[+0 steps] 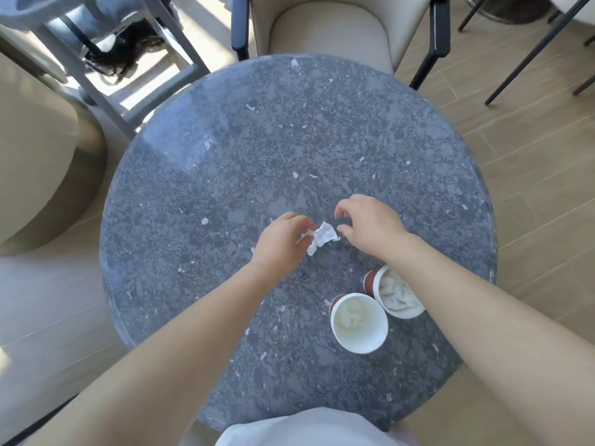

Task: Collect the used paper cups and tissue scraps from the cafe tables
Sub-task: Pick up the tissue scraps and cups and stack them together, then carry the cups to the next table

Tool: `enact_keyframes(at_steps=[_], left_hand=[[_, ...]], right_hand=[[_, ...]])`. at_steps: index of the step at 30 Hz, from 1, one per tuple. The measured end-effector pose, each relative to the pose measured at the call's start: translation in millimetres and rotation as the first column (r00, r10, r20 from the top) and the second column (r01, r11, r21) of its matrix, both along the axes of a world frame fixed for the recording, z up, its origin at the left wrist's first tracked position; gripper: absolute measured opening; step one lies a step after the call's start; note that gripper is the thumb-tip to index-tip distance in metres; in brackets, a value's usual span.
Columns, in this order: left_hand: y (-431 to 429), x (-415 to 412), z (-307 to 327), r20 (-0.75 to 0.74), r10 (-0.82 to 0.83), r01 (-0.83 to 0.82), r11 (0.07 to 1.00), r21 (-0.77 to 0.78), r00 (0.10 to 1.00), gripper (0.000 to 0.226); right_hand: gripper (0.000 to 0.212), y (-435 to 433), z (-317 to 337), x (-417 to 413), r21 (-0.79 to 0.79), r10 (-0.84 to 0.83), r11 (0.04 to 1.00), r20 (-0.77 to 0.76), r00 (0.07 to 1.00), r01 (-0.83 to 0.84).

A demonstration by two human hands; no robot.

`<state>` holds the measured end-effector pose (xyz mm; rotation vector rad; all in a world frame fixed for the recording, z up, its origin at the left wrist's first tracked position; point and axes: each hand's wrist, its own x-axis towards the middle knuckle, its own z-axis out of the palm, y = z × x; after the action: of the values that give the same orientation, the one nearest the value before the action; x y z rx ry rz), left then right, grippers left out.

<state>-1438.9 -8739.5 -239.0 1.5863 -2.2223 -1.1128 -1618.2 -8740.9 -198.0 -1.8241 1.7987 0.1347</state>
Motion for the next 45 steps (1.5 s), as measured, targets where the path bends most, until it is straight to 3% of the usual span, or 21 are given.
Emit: enact_keyframes(at_steps=[4, 10, 13, 16, 21, 24, 36, 42, 45], left_hand=[[6.2, -18.6, 1.9, -0.041, 0.011, -0.011, 1.000, -0.019, 0.999, 0.013], [14.9, -32.1, -3.7, 0.196, -0.024, 0.015, 0.999, 0.049, 0.980, 0.019], [25.0, -31.8, -0.2, 0.225, -0.028, 0.011, 0.997, 0.079, 0.974, 0.022], [36.4, -33.8, 18.7, 0.150, 0.044, -0.046, 0.999, 0.008, 0.988, 0.021], [62.6, -41.7, 69.5, -0.123, 0.183, -0.202, 0.967, -0.156, 0.975, 0.019], [93.4, -48.8, 89.6, -0.172, 0.209, -0.239, 0.954, -0.182, 0.963, 0.020], [166.1, -66.3, 89.1, 0.138, 0.245, -0.213, 0.954, -0.212, 0.960, 0.019], [172.2, -65.3, 92.3, 0.092, 0.367, -0.333, 0.905, -0.266, 0.925, 0.022], [175.8, -65.4, 89.9, 0.095, 0.323, -0.290, 0.922, -0.256, 0.942, 0.016]], right_hand=[[0.021, 19.5, 17.1, -24.1, -0.054, -0.055, 0.997, 0.039, 0.998, 0.057], [0.019, 59.2, 39.0, -49.8, -0.129, -0.127, 0.981, 0.115, 0.985, 0.142], [0.020, 73.2, 46.9, -56.6, -0.148, -0.125, 0.978, 0.153, 0.980, 0.147], [0.020, 88.9, 53.7, -61.7, -0.177, -0.092, 0.976, 0.190, 0.977, 0.127], [0.017, 113.6, 60.2, -68.3, -0.208, 0.002, 0.977, 0.244, 0.970, 0.050], [0.018, 121.9, 62.3, -72.2, -0.222, 0.055, 0.975, 0.247, 0.967, 0.001], [0.017, 140.5, 71.1, -86.3, -0.210, 0.227, 0.962, 0.252, 0.941, -0.176], [0.021, 140.2, 65.3, -88.7, -0.182, 0.284, 0.952, 0.213, 0.935, -0.248], [0.022, 139.7, 58.6, -86.3, -0.191, 0.298, 0.946, 0.184, 0.937, -0.264]])
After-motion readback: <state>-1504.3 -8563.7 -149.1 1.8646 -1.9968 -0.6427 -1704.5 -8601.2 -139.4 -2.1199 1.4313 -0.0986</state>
